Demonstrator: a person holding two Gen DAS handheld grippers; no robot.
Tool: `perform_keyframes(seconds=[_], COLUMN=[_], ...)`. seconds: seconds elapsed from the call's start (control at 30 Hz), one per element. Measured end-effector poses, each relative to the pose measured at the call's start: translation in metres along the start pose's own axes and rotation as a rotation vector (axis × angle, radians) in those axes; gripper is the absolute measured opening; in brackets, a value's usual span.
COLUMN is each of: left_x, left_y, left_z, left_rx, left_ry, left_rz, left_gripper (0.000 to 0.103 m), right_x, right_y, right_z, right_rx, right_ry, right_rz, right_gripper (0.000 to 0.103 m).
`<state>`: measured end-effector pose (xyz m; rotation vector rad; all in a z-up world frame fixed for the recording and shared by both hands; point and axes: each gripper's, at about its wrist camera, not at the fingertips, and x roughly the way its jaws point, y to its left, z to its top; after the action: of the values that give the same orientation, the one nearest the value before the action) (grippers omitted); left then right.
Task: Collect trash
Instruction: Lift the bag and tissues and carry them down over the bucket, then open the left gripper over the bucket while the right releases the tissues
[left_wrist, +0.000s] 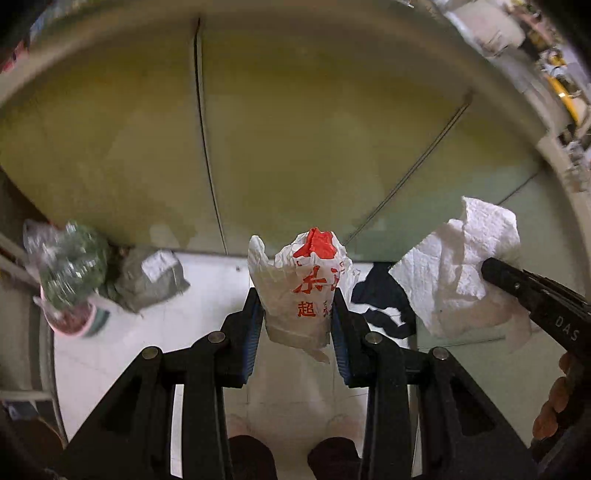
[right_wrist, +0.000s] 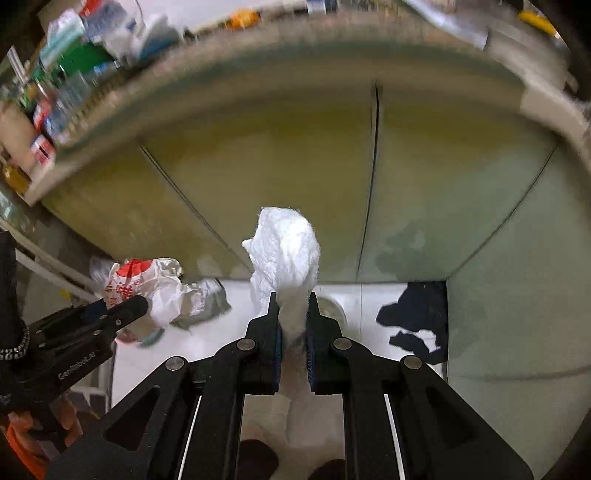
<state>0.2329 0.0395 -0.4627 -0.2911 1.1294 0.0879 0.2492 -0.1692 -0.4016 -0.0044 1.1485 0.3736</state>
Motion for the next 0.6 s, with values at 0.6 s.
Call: perform_keyframes(seconds=[0.6], left_x=[0.182], left_y=[0.044], left_z=[-0.033], left_rx=[-0.014], left_ry=[0.075], left_rz=[0.053], left_gripper=[0.035], right_x=[0.243], right_y=[-0.040], right_z=[-0.045], right_rx=[0.046], right_ry=[0.233], right_rz=[0.097], right_gripper=[0.030])
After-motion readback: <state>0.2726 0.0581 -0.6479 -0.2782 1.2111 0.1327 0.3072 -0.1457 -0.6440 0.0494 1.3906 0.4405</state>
